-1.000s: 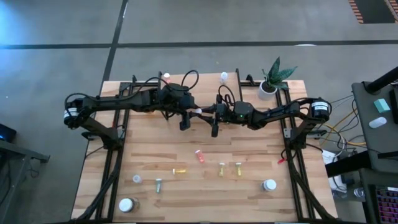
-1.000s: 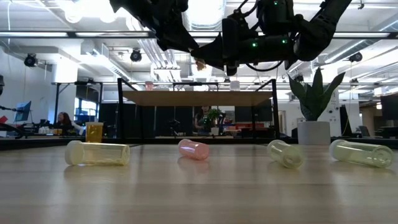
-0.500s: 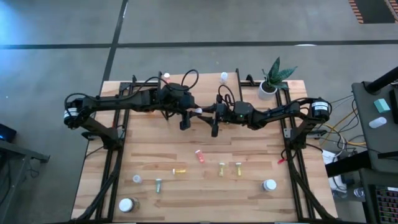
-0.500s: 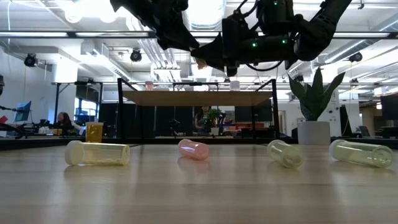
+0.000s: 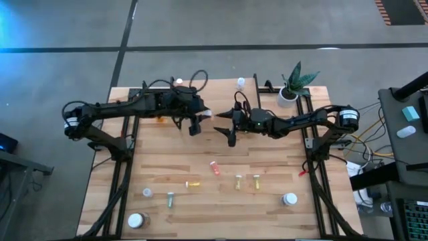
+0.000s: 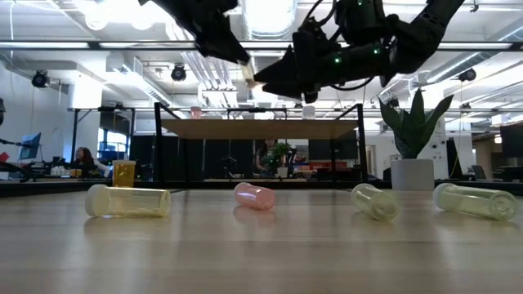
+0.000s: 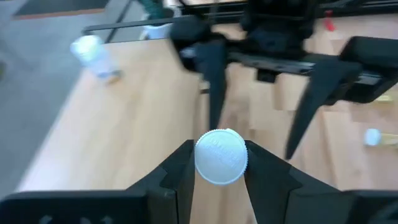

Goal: Pick and place medicine bottles onto shelf by color
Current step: Put the top yellow pill bottle on the shelf

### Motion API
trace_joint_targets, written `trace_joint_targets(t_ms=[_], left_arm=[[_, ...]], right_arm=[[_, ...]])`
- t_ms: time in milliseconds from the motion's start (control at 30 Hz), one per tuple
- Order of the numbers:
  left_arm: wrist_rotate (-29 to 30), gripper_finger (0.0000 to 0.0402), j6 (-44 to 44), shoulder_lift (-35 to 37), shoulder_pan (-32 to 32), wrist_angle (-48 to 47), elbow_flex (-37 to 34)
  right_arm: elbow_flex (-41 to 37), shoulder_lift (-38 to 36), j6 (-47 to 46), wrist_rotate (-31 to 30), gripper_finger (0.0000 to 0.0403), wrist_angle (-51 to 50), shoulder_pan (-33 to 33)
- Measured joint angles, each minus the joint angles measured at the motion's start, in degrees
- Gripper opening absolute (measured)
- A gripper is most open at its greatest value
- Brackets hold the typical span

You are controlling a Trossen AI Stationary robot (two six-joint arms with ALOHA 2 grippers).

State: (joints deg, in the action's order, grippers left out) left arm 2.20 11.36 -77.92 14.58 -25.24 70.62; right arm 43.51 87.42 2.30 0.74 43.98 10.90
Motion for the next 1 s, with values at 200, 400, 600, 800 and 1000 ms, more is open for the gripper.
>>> trace_joint_targets(t_ms=[200, 400, 600, 800, 1000], left_arm=[[7.73, 0.0103, 0.39, 3.72, 2.55, -3.76, 0.44], [10.07, 0.0104, 2.22, 4.09, 8.31, -5.48, 1.55], [8.29, 0.0104, 4.28, 1.44, 14.59, -8.18, 4.38], [2.11, 0.0104, 5.04, -3.06, 19.51, -8.24, 7.68], [1.81, 0.0105, 6.09, -8.77, 22.7, -11.77, 11.5]], right_arm=[[-0.02, -4.65, 1.39, -1.39, 0.0303, -4.47, 0.0], [-0.02, -7.11, 1.38, -1.39, 0.03, -6.2, 0.0], [-0.02, -7.11, 1.24, -1.39, 0.0298, -6.75, -0.02], [-0.02, -6.67, 1.15, -1.4, 0.0297, -7.15, -0.02], [-0.02, -6.67, 1.15, -1.41, 0.0295, -7.29, -0.02]])
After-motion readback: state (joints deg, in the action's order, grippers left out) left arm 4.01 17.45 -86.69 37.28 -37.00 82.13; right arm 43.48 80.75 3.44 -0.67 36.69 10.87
